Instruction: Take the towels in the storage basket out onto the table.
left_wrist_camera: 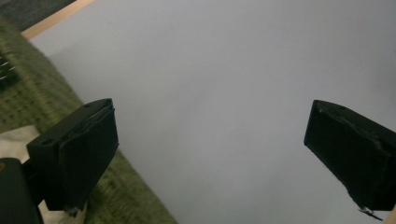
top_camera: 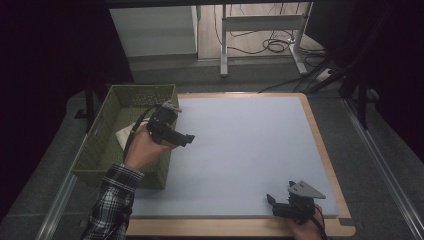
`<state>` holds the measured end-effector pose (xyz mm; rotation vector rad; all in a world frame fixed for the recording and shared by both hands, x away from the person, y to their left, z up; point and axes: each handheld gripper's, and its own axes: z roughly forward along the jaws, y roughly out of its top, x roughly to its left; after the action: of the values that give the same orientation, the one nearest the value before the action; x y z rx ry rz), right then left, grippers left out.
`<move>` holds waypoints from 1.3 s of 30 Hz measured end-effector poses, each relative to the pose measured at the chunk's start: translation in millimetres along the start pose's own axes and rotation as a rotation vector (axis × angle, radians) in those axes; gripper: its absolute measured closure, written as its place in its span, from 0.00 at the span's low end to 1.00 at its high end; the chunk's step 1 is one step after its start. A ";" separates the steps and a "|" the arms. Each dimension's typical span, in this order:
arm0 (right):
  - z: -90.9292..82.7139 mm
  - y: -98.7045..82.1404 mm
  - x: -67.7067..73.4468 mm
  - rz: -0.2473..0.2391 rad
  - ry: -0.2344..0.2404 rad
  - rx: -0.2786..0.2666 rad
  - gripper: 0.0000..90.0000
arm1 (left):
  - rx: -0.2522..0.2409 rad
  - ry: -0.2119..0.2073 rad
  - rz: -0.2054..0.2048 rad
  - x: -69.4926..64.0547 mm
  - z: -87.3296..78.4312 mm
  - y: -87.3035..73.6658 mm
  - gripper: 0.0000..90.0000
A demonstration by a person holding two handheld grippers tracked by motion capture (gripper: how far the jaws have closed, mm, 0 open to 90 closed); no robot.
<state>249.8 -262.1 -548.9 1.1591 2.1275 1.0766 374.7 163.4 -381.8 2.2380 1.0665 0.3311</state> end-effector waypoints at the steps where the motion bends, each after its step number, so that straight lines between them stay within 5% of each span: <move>1: -0.1 0.0 0.1 0.001 0.000 0.001 0.07 | 0.001 0.012 -0.014 6.7 -3.7 -2.0 0.04; 7: 0.0 0.0 0.1 0.001 0.000 0.001 0.07 | -0.005 0.057 -0.063 29.0 -14.5 -9.2 0.04; 17: 0.0 0.0 0.0 0.001 0.000 0.001 0.07 | 0.010 0.128 -0.085 60.6 -19.8 -22.5 0.05; 29: 0.0 0.0 -0.1 -0.001 0.000 0.000 0.07 | 0.071 0.154 -0.180 105.0 13.0 -50.9 0.04; 39: 0.0 0.0 -0.1 0.000 0.001 0.000 0.07 | 0.184 0.145 -0.267 135.6 47.4 -72.1 0.02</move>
<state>249.8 -262.1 -548.9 1.1586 2.1279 1.0772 439.9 281.1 -469.8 2.2184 1.5088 0.2928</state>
